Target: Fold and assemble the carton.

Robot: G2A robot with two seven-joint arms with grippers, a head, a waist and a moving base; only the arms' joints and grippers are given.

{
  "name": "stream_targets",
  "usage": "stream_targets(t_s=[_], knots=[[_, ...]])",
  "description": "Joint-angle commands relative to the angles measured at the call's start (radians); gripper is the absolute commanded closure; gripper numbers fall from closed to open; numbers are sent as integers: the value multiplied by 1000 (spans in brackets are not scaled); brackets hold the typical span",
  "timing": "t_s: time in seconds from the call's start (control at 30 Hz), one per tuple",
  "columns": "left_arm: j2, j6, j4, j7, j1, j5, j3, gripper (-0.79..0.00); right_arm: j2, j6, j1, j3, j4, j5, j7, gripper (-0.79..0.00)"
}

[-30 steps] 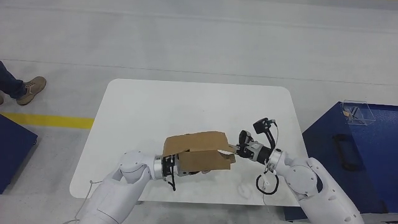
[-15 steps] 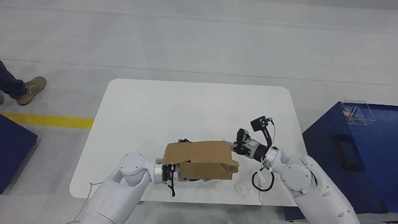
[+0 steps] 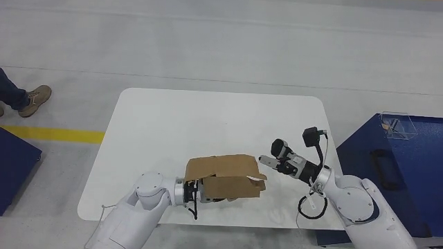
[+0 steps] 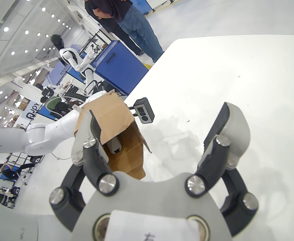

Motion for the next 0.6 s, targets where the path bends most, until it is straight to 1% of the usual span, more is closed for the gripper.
stream_targets(t_s=[0.0,0.2,0.57], knots=[[-1,6,2,3,-1,-14,0,0,0,6,-8,-1,-7,-27,0,-785],[0,14,1,8,-2,-20,1,0,-3,17,-7,-25,-3,-57,17,-785],[-1,1,-8,19,3,-10,16,0,-15,31,22,-83,32,-81,18,-785]])
